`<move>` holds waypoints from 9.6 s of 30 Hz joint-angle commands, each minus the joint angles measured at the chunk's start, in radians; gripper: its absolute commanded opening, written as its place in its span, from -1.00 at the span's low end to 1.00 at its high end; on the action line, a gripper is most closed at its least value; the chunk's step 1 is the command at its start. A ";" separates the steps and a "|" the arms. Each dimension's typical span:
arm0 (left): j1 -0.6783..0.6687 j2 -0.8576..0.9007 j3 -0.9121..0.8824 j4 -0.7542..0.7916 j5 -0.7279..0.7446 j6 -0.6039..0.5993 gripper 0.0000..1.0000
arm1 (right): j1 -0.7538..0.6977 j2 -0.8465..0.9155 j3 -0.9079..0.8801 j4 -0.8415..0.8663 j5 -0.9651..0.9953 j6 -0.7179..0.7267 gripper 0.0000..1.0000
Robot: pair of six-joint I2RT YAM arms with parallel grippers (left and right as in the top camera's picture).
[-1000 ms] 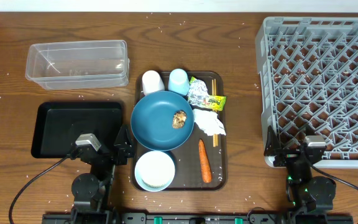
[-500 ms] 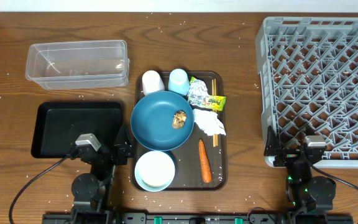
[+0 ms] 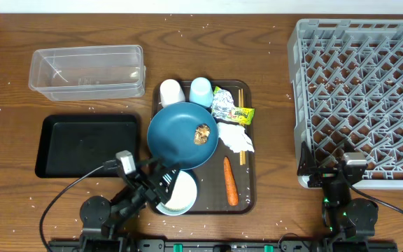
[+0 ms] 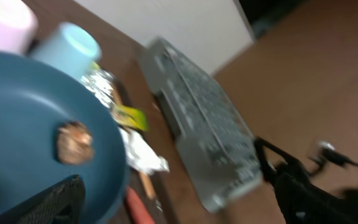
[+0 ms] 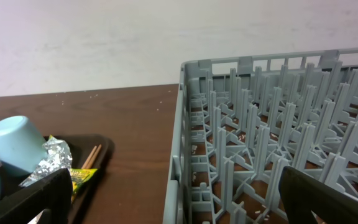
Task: Sort waste into correct bins and load items into the dishwasher rack
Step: 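Move the left gripper to the light-blue rice bowl on the tray, then grasp the rim of the light-blue rice bowl with the left gripper, then lift the bowl and carry it left over the black tray, then tilt the bowl with the left gripper to pour rice onto the black tray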
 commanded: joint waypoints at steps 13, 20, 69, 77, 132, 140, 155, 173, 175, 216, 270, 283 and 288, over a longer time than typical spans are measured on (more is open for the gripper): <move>-0.001 0.362 0.590 -0.745 -0.192 0.346 0.96 | 0.006 -0.005 -0.002 -0.004 -0.001 -0.005 0.99; -0.012 0.722 0.941 -1.085 -0.274 0.420 0.96 | 0.006 -0.005 -0.002 -0.004 -0.001 -0.005 0.99; -0.938 1.282 0.918 -0.935 -0.850 -0.107 0.96 | 0.006 -0.005 -0.002 -0.004 -0.001 -0.005 0.98; -0.938 1.454 0.916 -0.883 -0.872 -0.107 0.96 | 0.006 -0.005 -0.002 -0.004 -0.001 -0.005 0.98; -0.887 1.603 0.768 -0.739 -0.827 -0.177 -0.57 | 0.006 -0.005 -0.002 -0.004 -0.001 -0.005 0.99; -0.887 1.580 0.772 -0.747 -0.819 -0.177 -0.88 | 0.006 -0.005 -0.002 -0.004 -0.001 -0.005 0.98; -0.881 1.357 0.780 -0.768 -0.761 -0.177 -0.88 | 0.006 -0.005 -0.002 -0.004 -0.001 -0.005 0.99; -0.324 0.860 0.780 -0.816 -0.728 0.209 -0.88 | 0.006 -0.005 -0.002 -0.004 -0.001 -0.005 0.99; -0.266 0.851 0.780 -0.788 -0.728 0.239 -0.88 | 0.006 -0.005 -0.002 -0.004 -0.001 -0.005 0.99; 0.654 1.534 0.780 -0.349 0.599 0.442 -0.88 | 0.006 -0.005 -0.002 -0.004 -0.001 -0.005 0.99; 0.807 1.495 0.780 -0.372 0.773 0.296 -0.88 | 0.006 -0.005 -0.002 -0.004 -0.001 -0.005 0.99; 0.827 1.491 0.780 -0.414 0.728 0.460 -0.88 | 0.006 -0.005 -0.002 -0.004 -0.001 -0.005 0.99; 0.827 1.491 0.780 -0.490 0.551 0.505 -0.88 | 0.006 -0.005 -0.002 -0.004 -0.001 -0.005 0.99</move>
